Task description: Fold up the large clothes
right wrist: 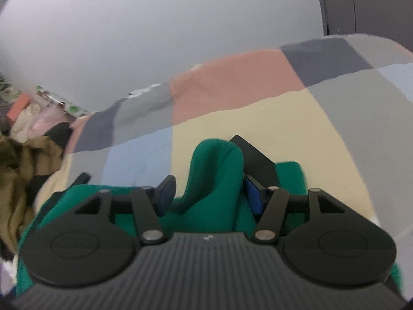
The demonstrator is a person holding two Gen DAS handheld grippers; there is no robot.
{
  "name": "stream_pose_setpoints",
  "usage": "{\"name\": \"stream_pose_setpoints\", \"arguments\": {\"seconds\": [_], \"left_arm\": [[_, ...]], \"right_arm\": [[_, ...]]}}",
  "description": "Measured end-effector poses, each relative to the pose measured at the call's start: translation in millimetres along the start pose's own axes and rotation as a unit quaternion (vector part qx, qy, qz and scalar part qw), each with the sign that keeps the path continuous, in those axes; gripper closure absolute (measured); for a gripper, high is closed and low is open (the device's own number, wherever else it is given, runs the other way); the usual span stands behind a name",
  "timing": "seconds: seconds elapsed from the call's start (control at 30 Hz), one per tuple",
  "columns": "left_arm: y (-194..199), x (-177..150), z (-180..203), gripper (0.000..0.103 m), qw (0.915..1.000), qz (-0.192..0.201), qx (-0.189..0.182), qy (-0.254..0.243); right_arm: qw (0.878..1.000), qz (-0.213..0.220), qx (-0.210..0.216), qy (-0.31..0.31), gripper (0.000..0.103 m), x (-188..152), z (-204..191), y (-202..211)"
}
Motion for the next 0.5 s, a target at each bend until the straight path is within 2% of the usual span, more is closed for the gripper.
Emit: {"name": "stream_pose_setpoints", "arguments": {"seconds": [0.23,0.37,0.5], "left_arm": [[10,-2,24,0.020,0.9988,0.012,-0.018,-0.044],[6,-8,35,0.020,0.9976,0.009,-0.020,-0.066],[-8,-19,36,0.020,0.9966,-0.012,-0.007,-0.082]], "right_arm": [[0.997,0.046,0.020,0.059,0.042,-25,3,78],[0.993,0.052,0.033,0.101,0.042,-41,-7,92],[0.991,0.035,0.032,0.125,0.043,-56,-15,79]]}}
Point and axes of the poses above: each gripper's, at about its wrist camera, not at the fingertips, and y roughly against the way its jaws point, z to its right, x to its top, the point moved 7 cm from there along -y, roughly the way its jaws point, and after that the axes turned 2 degrees about -y, right-handed, at the moved point
